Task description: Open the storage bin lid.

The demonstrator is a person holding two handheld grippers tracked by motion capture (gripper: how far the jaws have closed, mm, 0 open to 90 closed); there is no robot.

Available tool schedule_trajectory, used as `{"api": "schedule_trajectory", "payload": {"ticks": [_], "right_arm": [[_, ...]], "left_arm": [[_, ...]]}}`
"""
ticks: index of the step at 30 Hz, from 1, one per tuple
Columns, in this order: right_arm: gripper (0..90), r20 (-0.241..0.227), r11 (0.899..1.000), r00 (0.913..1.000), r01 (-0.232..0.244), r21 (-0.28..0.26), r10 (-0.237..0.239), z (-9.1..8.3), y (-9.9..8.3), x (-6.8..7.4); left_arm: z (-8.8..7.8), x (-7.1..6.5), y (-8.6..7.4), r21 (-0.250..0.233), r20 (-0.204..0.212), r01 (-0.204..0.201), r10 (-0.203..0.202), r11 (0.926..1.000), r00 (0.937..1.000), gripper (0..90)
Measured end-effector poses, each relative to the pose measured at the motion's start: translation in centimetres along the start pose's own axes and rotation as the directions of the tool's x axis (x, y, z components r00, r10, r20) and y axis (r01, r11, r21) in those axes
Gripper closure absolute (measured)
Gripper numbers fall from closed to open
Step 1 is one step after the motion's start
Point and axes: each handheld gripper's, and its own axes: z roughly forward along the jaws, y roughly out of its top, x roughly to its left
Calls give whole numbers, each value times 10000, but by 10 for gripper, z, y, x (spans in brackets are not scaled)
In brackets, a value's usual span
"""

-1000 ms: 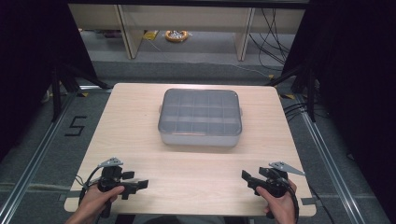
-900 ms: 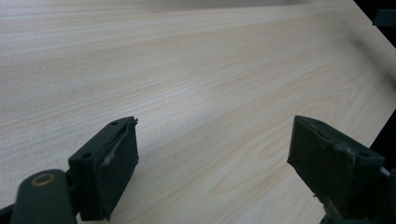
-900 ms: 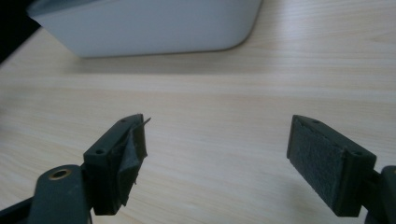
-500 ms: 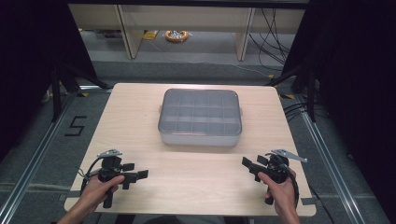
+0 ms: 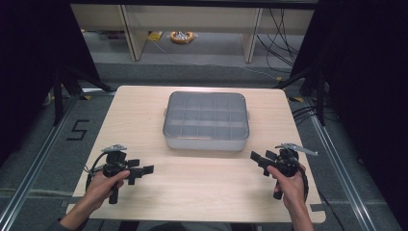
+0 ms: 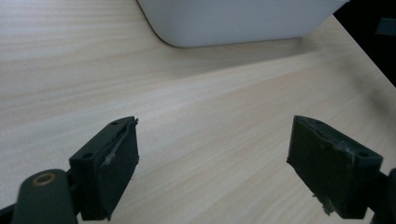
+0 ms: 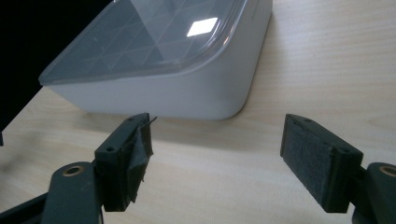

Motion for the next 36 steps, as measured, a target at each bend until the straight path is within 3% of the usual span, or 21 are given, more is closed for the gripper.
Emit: {"api": "schedule_trajectory", "payload": {"ticks": [2,4,5,6,7,8,9,12,13,14,15,19,20,21,22,23,25,30,34,35,36], "right_arm": [[276,-254,10000,9997,-50,49,51,3,8,-4],[297,-434,9978,9969,-655,-36,653,6,18,-6],[308,-269,9996,9996,-107,-247,100,9,22,-11],[324,-344,9993,9990,-306,-207,299,10,28,-11],[326,-359,9995,9992,-206,-258,197,11,30,-13],[332,-380,9973,9967,-719,-154,713,12,33,-11],[355,-480,9968,9959,-778,-199,767,18,41,-15],[356,-534,9981,9969,-592,-188,581,22,48,-18],[358,-282,9989,9987,-427,-202,421,28,52,-21],[360,-370,9986,9981,-506,-181,499,30,54,-22],[361,-378,9945,9938,-1046,-13,1044,31,56,-18],[363,-314,9980,9977,-613,-137,608,39,63,-25],[368,-290,9940,9936,-1097,-21,1096,42,70,-22],[368,-290,9940,9936,-1097,-21,1096,42,70,-22],[368,-165,9985,9986,-499,-214,495,44,72,-27],[371,-220,9954,9953,-949,-137,946,46,77,-24],[381,-303,9912,9908,-1320,-46,1318,51,86,-25],[419,-125,9923,9922,-1240,-27,1239,65,97,-32],[446,-118,9872,9872,-1591,47,1592,75,103,-34],[457,-232,9794,9793,-2008,220,2012,78,107,-31],[457,-232,9794,9793,-2008,220,2012,78,107,-31]], "left_arm": [[4,3,5,20,220,338,-338,9994,9992,157],[8,5,12,-28,174,451,-450,9990,9988,159],[9,7,17,-126,25,398,-398,9991,9992,160],[10,7,19,-174,5,418,-418,9990,9991,165],[12,8,23,-167,18,426,-426,9990,9991,168],[13,9,28,-179,33,521,-521,9985,9986,168],[15,10,34,-285,-40,535,-536,9982,9986,170],[18,9,41,-440,-200,451,-460,9980,9987,172],[20,11,47,-491,-303,419,-434,9979,9986,174],[22,11,50,-474,-312,394,-409,9981,9987,174],[23,12,54,-426,-306,395,-408,9983,9987,174],[29,15,64,-558,-188,479,-490,9973,9986,169],[31,17,69,-568,-321,502,-521,9971,9981,169],[32,17,72,-535,-378,466,-487,9975,9981,169],[35,18,77,-607,-449,465,-492,9971,9978,169],[36,19,80,-597,-494,479,-509,9971,9975,169],[44,21,91,-567,-493,588,-616,9967,9969,171],[55,25,106,-641,-614,789,-829,9948,9947,188],[65,29,121,-760,-749,872,-929,9933,9928,237],[66,31,124,-741,-673,933,-983,9929,9929,259],[68,31,126,-760,-674,964,-1016,9924,9925,259]]}}
